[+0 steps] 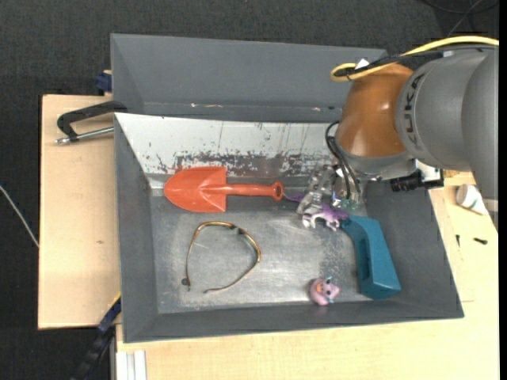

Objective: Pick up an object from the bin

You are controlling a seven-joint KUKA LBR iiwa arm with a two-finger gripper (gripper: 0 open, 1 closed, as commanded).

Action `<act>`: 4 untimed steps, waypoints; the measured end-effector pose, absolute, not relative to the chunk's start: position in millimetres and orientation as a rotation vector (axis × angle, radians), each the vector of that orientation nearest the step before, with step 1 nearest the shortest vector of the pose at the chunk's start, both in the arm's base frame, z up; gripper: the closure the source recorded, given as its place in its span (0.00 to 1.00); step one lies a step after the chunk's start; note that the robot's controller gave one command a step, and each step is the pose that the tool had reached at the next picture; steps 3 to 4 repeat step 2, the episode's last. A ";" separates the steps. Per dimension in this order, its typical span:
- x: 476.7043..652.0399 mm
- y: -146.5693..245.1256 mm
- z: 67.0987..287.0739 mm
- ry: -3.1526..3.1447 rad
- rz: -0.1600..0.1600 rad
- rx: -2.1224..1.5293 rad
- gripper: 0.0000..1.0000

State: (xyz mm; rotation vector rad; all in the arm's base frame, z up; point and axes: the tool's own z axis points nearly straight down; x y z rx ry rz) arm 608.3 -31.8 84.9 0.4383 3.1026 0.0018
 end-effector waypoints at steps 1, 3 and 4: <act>609.6 -31.8 177.4 3.097 0.004 0.437 1.00; 609.9 -31.3 187.8 3.104 0.003 0.437 1.00; 609.9 -31.3 187.8 3.104 0.003 0.437 1.00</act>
Offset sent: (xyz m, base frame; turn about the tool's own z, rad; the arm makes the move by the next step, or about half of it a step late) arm 0.0000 -0.0001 0.1010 0.0000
